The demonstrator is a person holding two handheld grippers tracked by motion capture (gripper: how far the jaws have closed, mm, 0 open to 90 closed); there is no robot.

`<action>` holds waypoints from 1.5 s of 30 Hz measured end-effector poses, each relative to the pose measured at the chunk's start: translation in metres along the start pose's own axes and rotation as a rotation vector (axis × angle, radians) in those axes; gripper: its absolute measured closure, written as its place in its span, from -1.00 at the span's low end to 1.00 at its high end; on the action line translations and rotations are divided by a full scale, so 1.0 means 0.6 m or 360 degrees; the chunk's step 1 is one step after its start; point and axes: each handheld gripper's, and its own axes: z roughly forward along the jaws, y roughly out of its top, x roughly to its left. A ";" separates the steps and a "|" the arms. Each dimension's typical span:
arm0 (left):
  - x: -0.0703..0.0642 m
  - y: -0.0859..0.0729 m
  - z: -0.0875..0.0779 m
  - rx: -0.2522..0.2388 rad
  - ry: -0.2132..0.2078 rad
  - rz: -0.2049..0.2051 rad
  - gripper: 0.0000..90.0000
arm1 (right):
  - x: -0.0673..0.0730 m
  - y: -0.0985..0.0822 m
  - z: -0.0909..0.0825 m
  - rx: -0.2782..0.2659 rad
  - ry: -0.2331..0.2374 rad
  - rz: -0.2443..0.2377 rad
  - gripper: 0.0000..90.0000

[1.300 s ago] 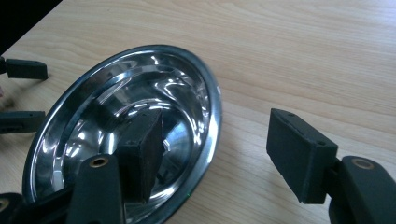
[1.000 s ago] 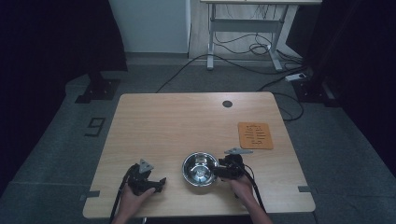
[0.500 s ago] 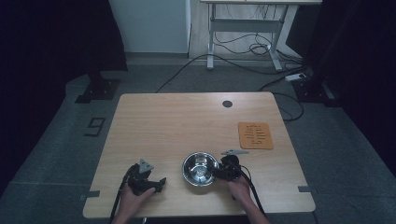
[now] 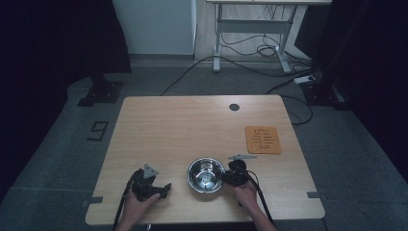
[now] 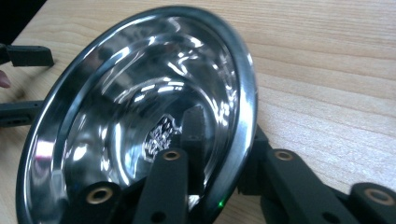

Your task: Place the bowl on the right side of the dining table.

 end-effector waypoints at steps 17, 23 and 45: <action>0.000 0.000 0.000 -0.0001 -0.0001 0.0000 -0.90 | -0.014 -0.003 -0.001 -0.0005 0.0059 0.0143 0.92; 0.000 0.000 0.000 0.0000 -0.0001 0.0001 -0.90 | -0.019 -0.005 -0.004 -0.0033 0.0077 0.0182 0.92; 0.000 0.000 0.000 -0.0001 -0.0001 0.0001 -0.90 | -0.029 0.009 -0.036 -0.0161 0.0057 0.0190 0.92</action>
